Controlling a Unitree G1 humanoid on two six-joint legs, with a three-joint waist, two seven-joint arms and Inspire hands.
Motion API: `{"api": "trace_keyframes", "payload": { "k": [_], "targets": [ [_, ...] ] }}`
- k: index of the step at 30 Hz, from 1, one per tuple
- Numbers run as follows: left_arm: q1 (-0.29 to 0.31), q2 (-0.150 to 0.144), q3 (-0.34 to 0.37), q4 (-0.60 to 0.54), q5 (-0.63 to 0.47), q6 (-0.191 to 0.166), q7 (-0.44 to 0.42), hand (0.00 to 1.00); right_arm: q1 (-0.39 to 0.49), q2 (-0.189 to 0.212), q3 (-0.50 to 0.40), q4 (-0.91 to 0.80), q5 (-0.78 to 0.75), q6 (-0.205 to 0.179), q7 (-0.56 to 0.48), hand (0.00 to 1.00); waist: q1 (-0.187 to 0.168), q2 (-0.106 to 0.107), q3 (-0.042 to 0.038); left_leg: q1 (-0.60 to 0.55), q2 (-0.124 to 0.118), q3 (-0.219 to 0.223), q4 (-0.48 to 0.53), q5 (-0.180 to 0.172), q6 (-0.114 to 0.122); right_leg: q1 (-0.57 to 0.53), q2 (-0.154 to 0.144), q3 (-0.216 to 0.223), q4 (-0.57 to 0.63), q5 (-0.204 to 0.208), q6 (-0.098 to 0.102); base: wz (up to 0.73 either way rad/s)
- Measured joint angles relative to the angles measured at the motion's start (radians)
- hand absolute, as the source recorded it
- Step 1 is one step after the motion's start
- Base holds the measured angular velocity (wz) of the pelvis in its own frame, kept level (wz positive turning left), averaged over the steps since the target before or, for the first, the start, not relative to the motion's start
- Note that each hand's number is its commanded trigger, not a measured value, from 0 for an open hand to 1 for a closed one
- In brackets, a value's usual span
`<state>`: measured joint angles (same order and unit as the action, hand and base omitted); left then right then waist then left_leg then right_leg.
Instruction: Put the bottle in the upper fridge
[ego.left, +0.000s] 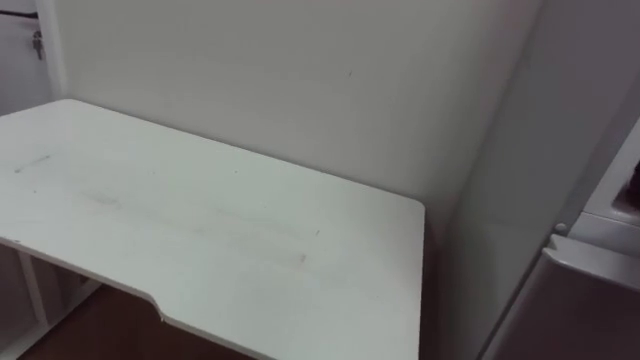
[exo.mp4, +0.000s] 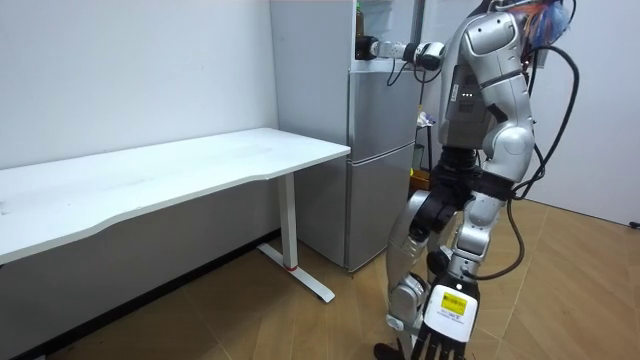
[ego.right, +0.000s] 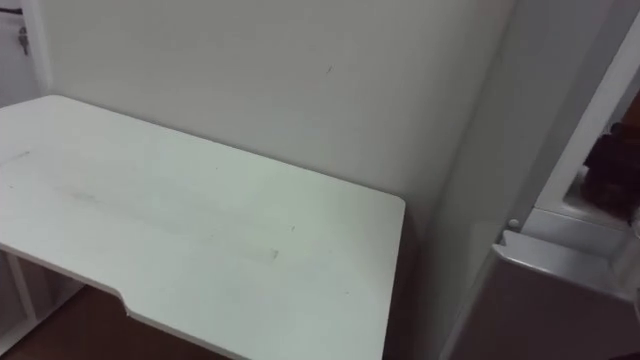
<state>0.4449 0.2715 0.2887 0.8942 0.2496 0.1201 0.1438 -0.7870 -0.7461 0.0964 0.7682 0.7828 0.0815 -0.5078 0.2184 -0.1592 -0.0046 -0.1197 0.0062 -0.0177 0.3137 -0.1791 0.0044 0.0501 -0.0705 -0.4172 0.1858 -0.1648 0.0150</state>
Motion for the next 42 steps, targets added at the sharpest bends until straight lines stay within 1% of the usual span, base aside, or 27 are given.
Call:
{"api": "trace_keyframes", "payload": {
  "k": [2,5,9,12,17,19,20,23,25,26,27,29,31,32,33,35,36,37,38,39,40,42],
  "targets": [
    [0.0,0.01,0.0,0.0,0.001,-0.004,-0.001,0.0,0.0,-0.006,0.0,0.017,-0.001,-0.003,0.008,0.0,0.008,-0.001,0.0,0.002,0.002,0.0,0.0,-0.001,-0.001,0.002,0.002,0.0,0.0,0.0,0.0,0.0],
    [0.001,0.015,0.0,0.0,0.001,-0.004,-0.002,0.0,0.0,-0.007,0.0,0.039,-0.002,-0.017,0.035,0.0,0.011,0.0,0.0007,0.0,0.002,0.0,0.002,-0.001,-0.001,0.005,0.002,0.001,0.0,0.0,0.0,0.0],
    [0.001,0.017,0.0,0.0,0.0,-0.003,-0.003,0.0,0.0,-0.007,0.0,0.043,-0.001,-0.018,0.046,0.0,0.011,-0.002,0.003,0.0,0.002,0.0,0.002,-0.001,-0.002,0.003,0.002,0.003,0.0,-0.001,-0.001,0.0],
    [0.0,0.018,0.0,0.0,-0.002,0.003,-0.005,0.0,0.0,-0.008,0.0,0.042,-0.001,-0.018,0.065,0.0,0.006,-0.003,0.0031,0.003,0.002,0.002,0.001,-0.001,-0.001,0.0,0.002,0.006,0.0,-0.002,-0.001,0.0],
    [-0.001,0.019,0.001,-0.004,-0.023,0.002,-0.006,0.0,0.002,-0.008,0.0,0.029,0.036,-0.016,0.087,0.0,-0.003,-0.01,0.0,0.01,0.003,0.009,-0.006,-0.001,-0.002,0.003,0.003,0.019,0.0,-0.002,-0.001,-0.03],
    [-0.003,0.019,0.001,-0.004,-0.023,0.001,-0.006,0.0,0.002,-0.008,0.0,0.014,0.043,-0.015,0.093,0.0,-0.009,-0.01,0.0002,0.011,0.003,0.009,-0.007,-0.001,-0.002,0.003,0.002,0.021,0.001,-0.001,-0.002,0.0],
    [-0.003,0.019,0.001,-0.007,-0.023,0.0,-0.006,0.0,0.002,-0.008,0.001,0.004,0.042,-0.015,0.098,0.0,-0.017,-0.007,0.0022,0.011,0.004,0.009,-0.007,-0.001,-0.002,0.003,0.002,0.02,0.002,-0.001,-0.002,0.0],
    [-0.005,0.019,0.001,-0.011,-0.023,0.0,-0.005,0.0,0.002,-0.008,0.001,-0.008,0.041,-0.015,0.117,0.0,-0.023,-0.002,0.0029,0.016,0.005,0.011,-0.009,-0.001,-0.002,0.005,0.002,0.018,0.002,0.0,-0.003,0.0],
    [-0.006,0.018,0.0,-0.009,-0.024,-0.001,-0.005,0.0,0.003,-0.008,0.001,-0.01,0.03,-0.015,0.127,0.0,-0.024,0.004,0.0061,0.025,0.005,0.011,-0.012,-0.001,-0.002,0.015,0.002,0.014,0.002,0.0,-0.003,0.0],
    [-0.005,0.018,0.001,-0.009,-0.024,0.0,-0.005,0.0,0.009,-0.008,0.0,-0.016,0.03,-0.015,0.13,0.0,-0.024,0.007,0.0057,0.028,0.005,0.011,-0.017,-0.001,-0.003,0.019,0.001,0.015,0.002,0.0,-0.003,0.0],
    [-0.005,0.017,0.001,-0.009,-0.024,0.001,-0.005,0.0,0.016,-0.008,-0.001,-0.025,0.03,-0.015,0.131,0.0,-0.026,0.007,0.0034,0.031,0.005,0.012,-0.02,-0.001,-0.003,0.019,0.001,0.015,0.002,0.0,-0.003,-0.05],
    [-0.005,0.008,0.001,-0.009,-0.024,0.001,-0.005,0.0,0.031,-0.008,-0.002,-0.051,0.032,-0.016,0.146,0.0,-0.025,0.01,0.0008,0.051,0.005,0.021,-0.039,0.001,-0.005,0.022,-0.001,0.023,0.002,0.0,-0.003,-0.11],
    [-0.005,0.0,0.001,-0.008,-0.022,0.001,-0.005,0.0,0.045,-0.008,-0.002,-0.079,0.033,-0.016,0.152,0.0,-0.024,0.012,0.0015,0.064,0.007,0.031,-0.05,0.005,-0.006,0.028,-0.001,0.029,0.001,0.0,-0.003,-0.11],
    [-0.003,-0.01,0.001,-0.008,-0.022,0.0,-0.003,0.0,0.053,-0.008,-0.003,-0.097,0.033,-0.016,0.155,0.0,-0.027,0.017,0.0041,0.07,0.006,0.032,-0.052,0.004,-0.006,0.037,-0.001,0.029,-0.002,0.0,-0.003,-0.07],
    [-0.003,-0.015,0.001,-0.008,-0.022,0.0,-0.002,0.0,0.057,-0.008,-0.005,-0.105,0.033,-0.017,0.157,0.0,-0.029,0.019,0.0035,0.074,0.006,0.033,-0.054,0.005,-0.006,0.039,-0.002,0.03,-0.002,-0.001,-0.002,0.0],
    [-0.002,-0.025,0.001,-0.008,-0.022,-0.012,-0.002,0.0,0.097,-0.008,-0.046,-0.167,0.032,-0.019,0.16,0.0,-0.036,0.025,-0.0009,0.08,0.004,0.034,-0.058,0.005,-0.005,0.049,0.0,0.032,-0.016,-0.001,-0.002,0.0],
    [-0.001,-0.027,0.001,-0.008,-0.022,-0.015,-0.001,0.0,0.105,-0.008,-0.052,-0.186,0.032,-0.02,0.16,0.0,-0.037,0.027,-0.0021,0.081,0.004,0.036,-0.059,0.005,-0.005,0.05,0.0,0.033,-0.017,-0.001,-0.002,0.0],
    [0.003,-0.03,0.001,-0.008,-0.023,-0.017,0.002,0.0,0.114,-0.008,-0.054,-0.213,0.032,-0.024,0.16,0.0,-0.047,0.031,-0.0043,0.085,0.004,0.037,-0.059,0.006,-0.005,0.054,0.0,0.034,-0.018,-0.002,-0.001,-0.05],
    [0.003,-0.03,0.001,-0.009,-0.022,-0.017,0.003,0.0,0.128,-0.008,-0.058,-0.239,0.033,-0.03,0.161,0.0,-0.05,0.036,-0.0025,0.097,0.004,0.042,-0.066,0.005,-0.005,0.062,0.0,0.042,-0.019,-0.002,0.0,-0.07],
    [0.004,-0.03,0.001,-0.009,-0.022,-0.017,0.004,0.0,0.135,-0.008,-0.058,-0.247,0.033,-0.034,0.161,0.0,-0.05,0.038,-0.0035,0.103,0.003,0.044,-0.07,0.005,-0.005,0.065,0.0,0.047,-0.02,-0.004,0.002,-0.11],
    [0.004,-0.03,0.0,-0.01,-0.022,-0.017,0.005,0.0,0.153,-0.008,-0.058,-0.272,0.034,-0.037,0.161,0.0,-0.05,0.044,-0.0025,0.117,0.003,0.049,-0.078,0.006,-0.005,0.074,0.0,0.055,-0.024,-0.005,0.003,-0.11],
    [0.005,-0.03,0.0,-0.01,-0.022,-0.017,0.007,0.0,0.179,-0.008,-0.058,-0.309,0.033,-0.037,0.162,0.0,-0.051,0.045,-0.0043,0.131,0.003,0.055,-0.087,0.005,-0.004,0.085,0.002,0.061,-0.034,-0.004,0.003,-0.1]
  ]
}}
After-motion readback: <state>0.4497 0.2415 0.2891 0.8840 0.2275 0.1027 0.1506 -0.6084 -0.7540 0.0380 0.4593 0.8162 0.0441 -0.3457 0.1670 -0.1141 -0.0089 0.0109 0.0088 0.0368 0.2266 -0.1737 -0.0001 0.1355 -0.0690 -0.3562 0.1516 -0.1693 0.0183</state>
